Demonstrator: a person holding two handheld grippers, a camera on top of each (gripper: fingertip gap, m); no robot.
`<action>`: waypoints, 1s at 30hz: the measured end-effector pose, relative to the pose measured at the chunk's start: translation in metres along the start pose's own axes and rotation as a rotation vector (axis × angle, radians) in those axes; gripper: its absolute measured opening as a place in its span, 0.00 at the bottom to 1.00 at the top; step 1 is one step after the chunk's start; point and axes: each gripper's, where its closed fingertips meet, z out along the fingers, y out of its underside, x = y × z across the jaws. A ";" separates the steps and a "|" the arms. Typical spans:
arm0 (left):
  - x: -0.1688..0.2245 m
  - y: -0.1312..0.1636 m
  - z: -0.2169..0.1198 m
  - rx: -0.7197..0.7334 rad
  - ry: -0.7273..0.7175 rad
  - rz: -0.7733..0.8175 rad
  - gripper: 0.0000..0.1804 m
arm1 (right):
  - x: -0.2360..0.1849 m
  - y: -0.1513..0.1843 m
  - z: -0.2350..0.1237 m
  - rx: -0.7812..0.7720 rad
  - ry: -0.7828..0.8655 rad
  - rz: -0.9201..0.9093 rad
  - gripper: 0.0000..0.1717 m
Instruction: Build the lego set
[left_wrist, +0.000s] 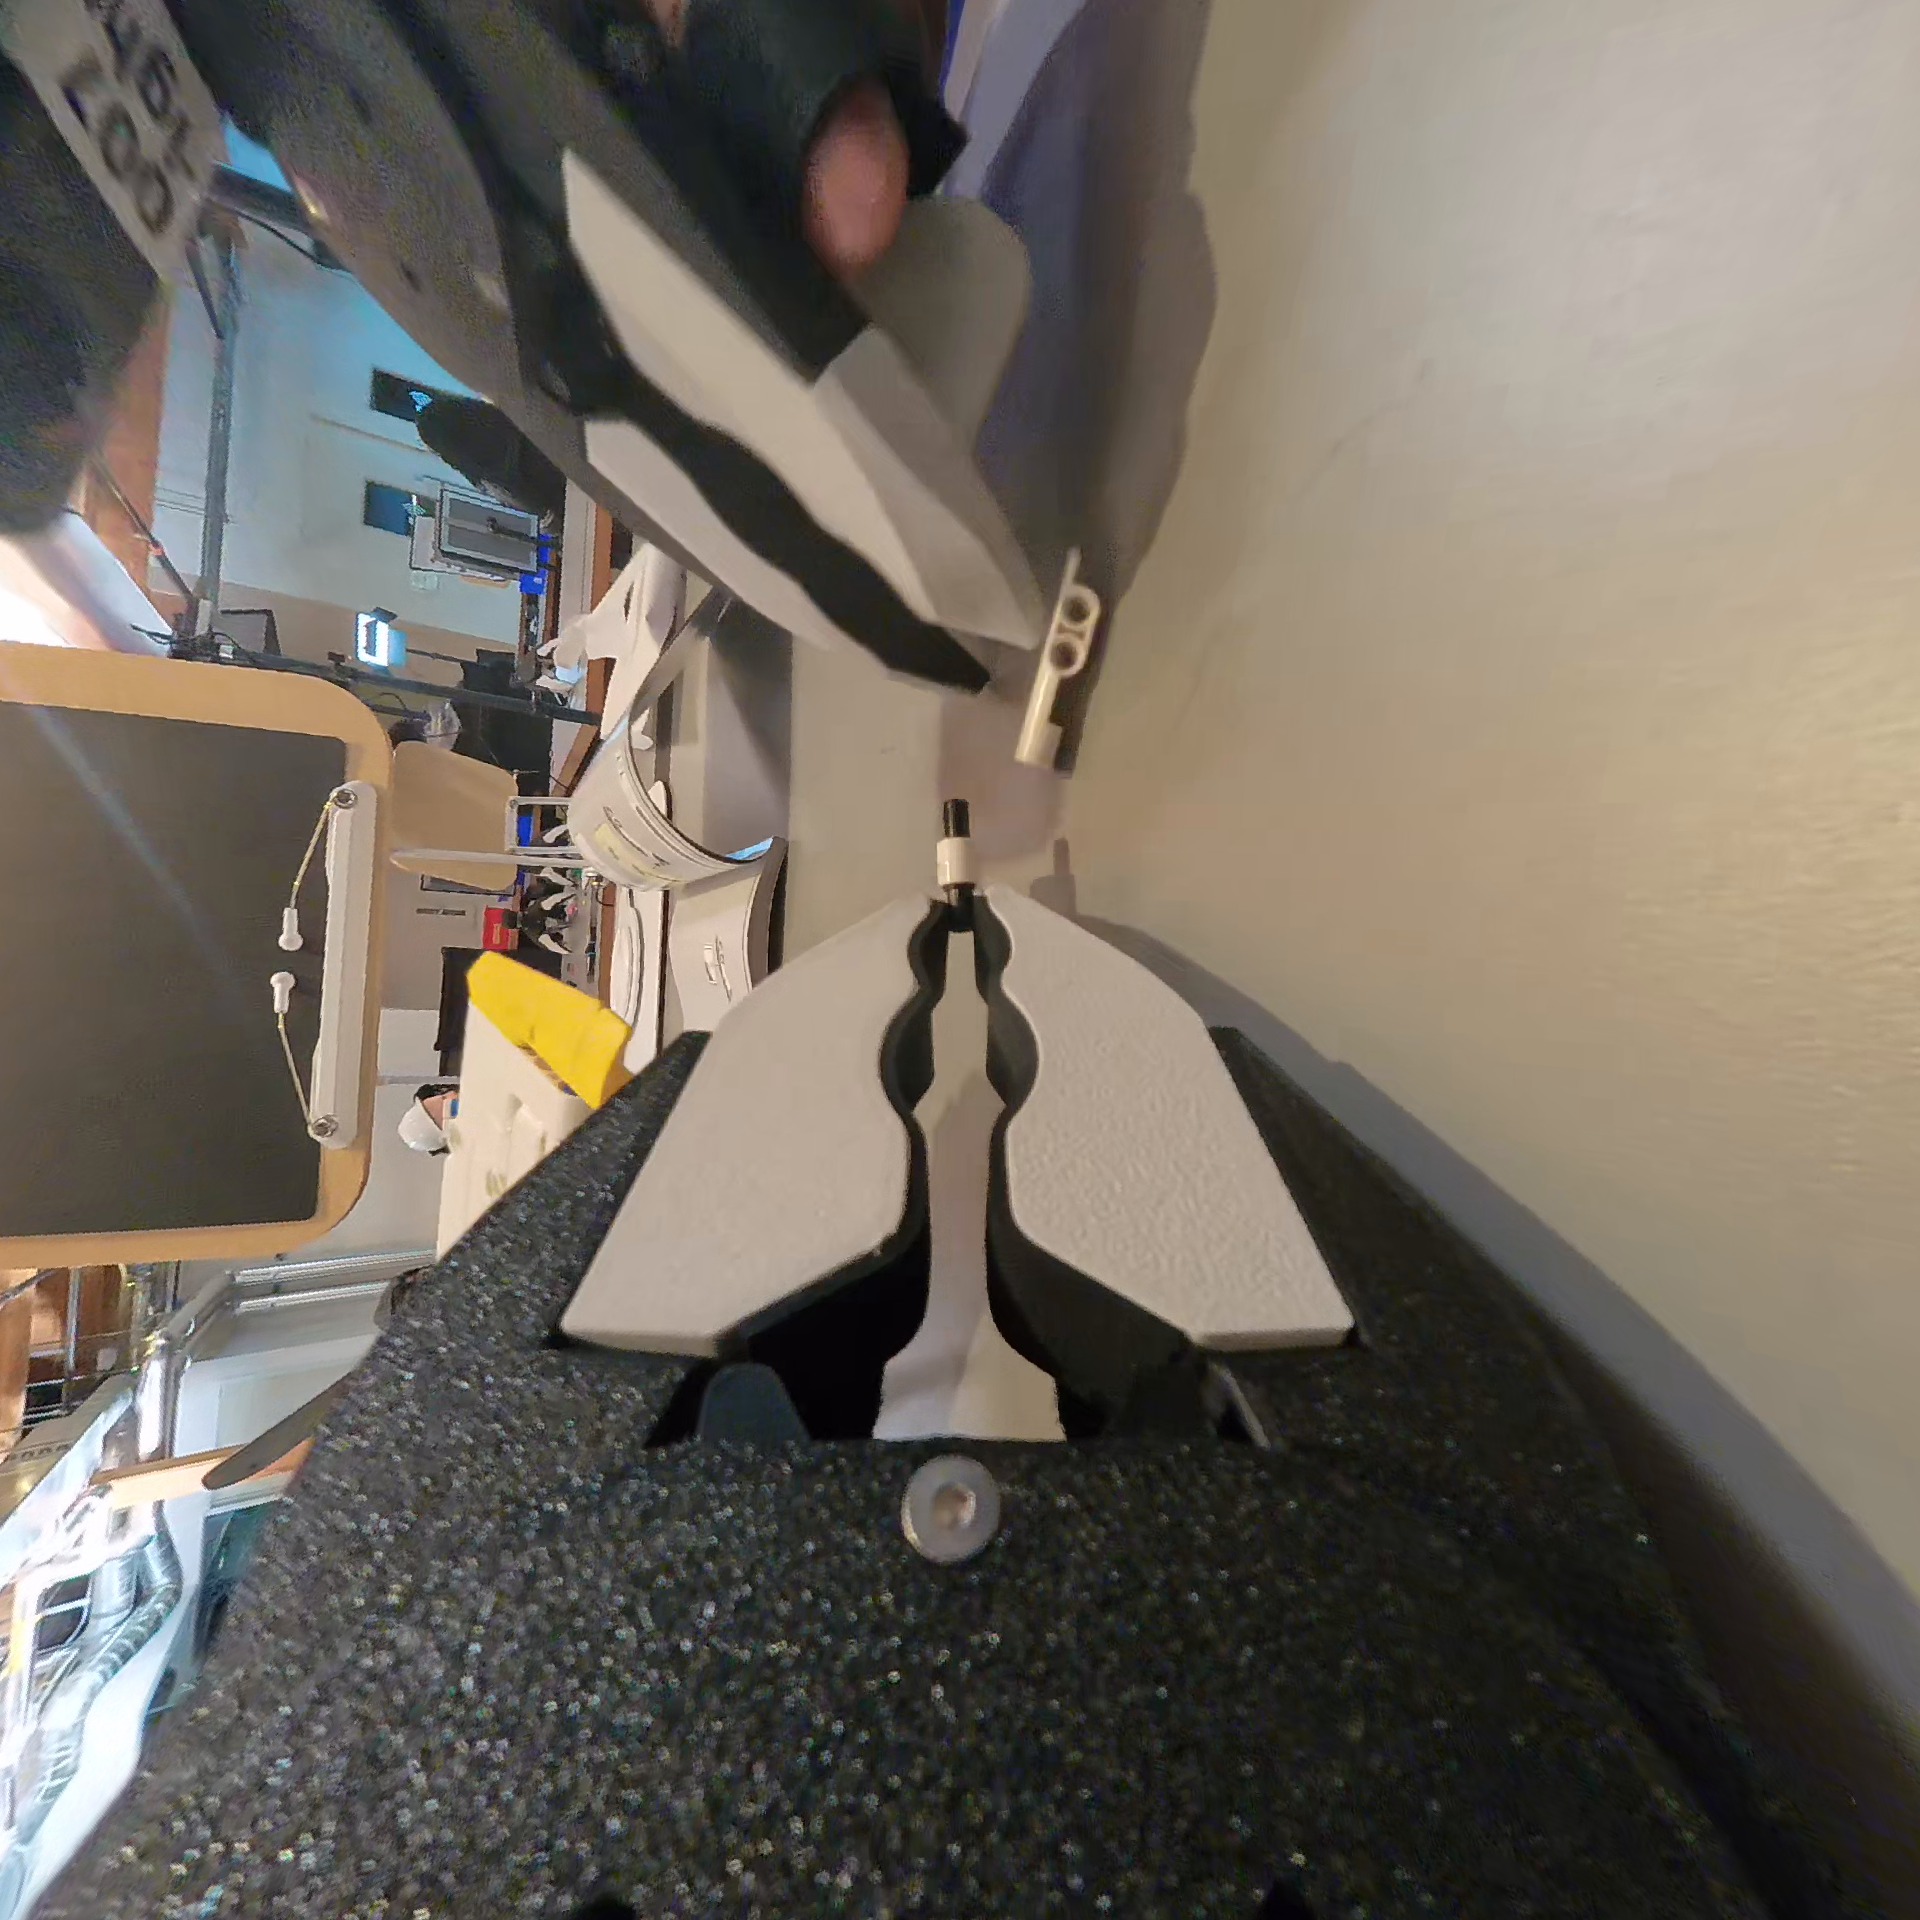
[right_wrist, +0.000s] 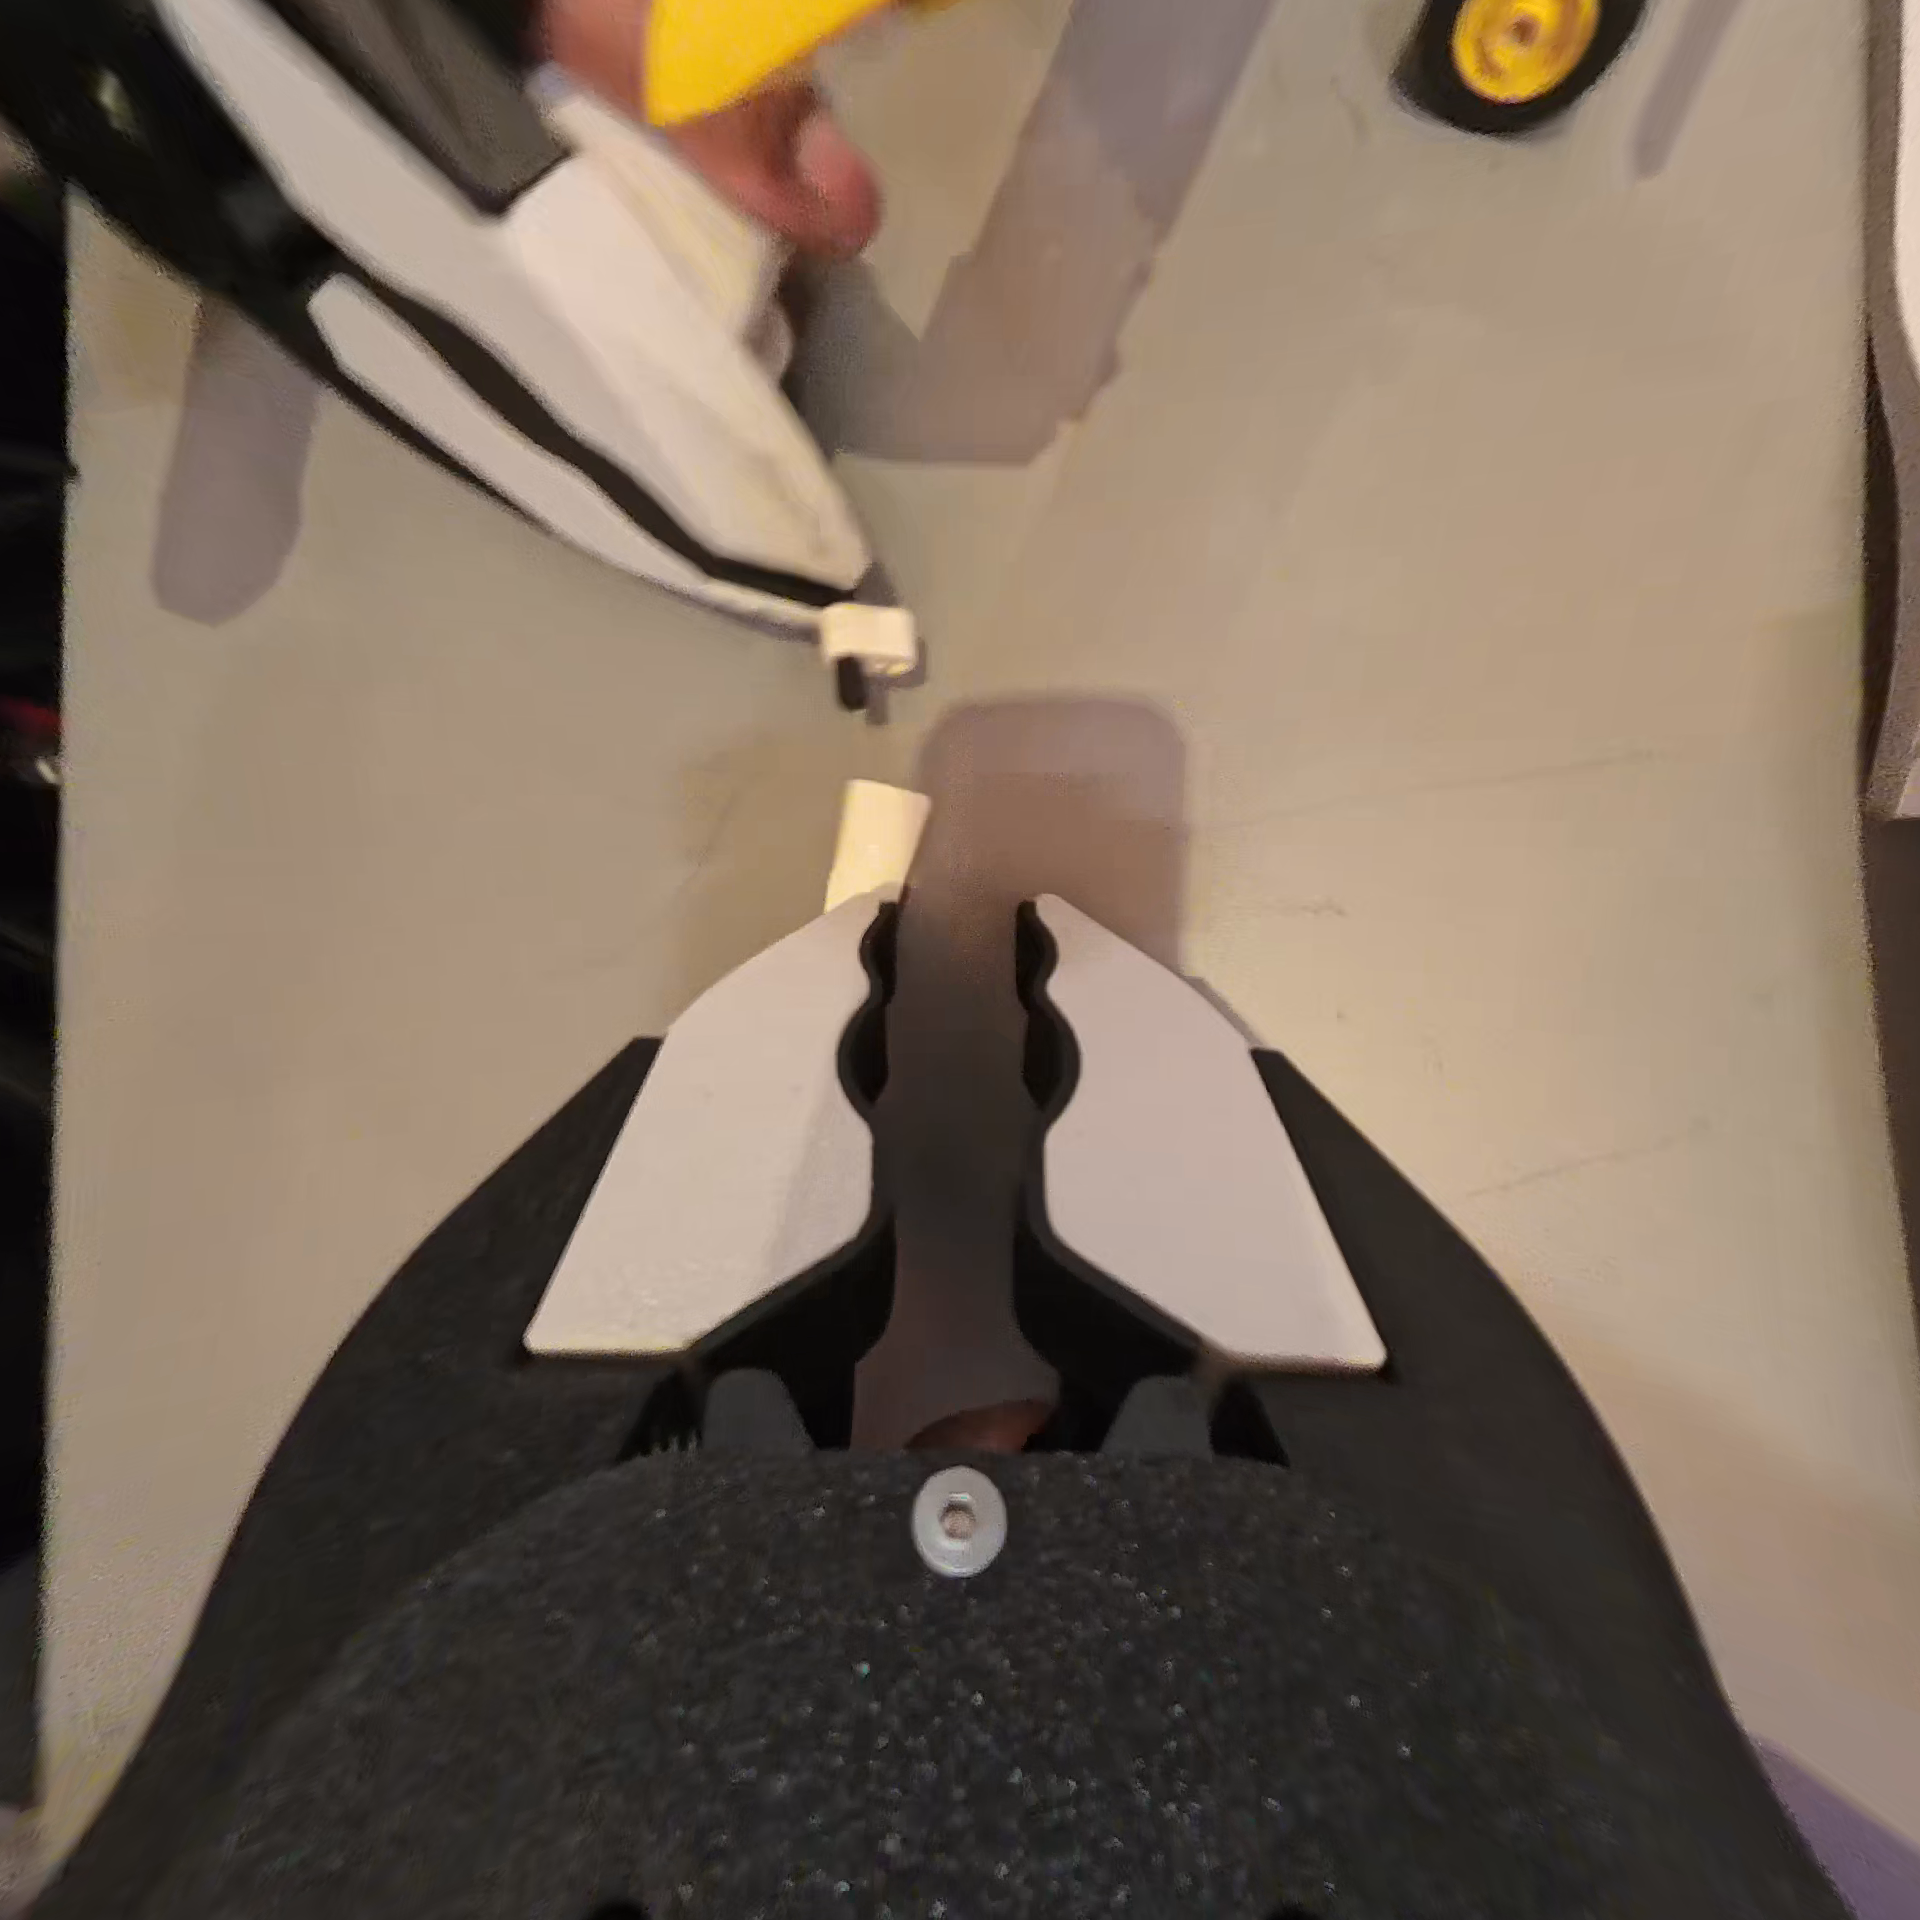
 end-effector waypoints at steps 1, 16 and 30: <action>0.000 0.000 0.000 -0.001 0.003 -0.005 0.03 | -0.005 0.000 0.000 0.004 0.014 -0.062 0.13; 0.003 -0.003 0.002 0.007 0.041 -0.068 0.03 | -0.037 -0.019 -0.002 0.119 0.238 0.157 0.22; 0.005 -0.004 0.001 0.000 0.055 -0.060 0.03 | -0.023 -0.007 0.012 0.081 0.333 0.125 0.09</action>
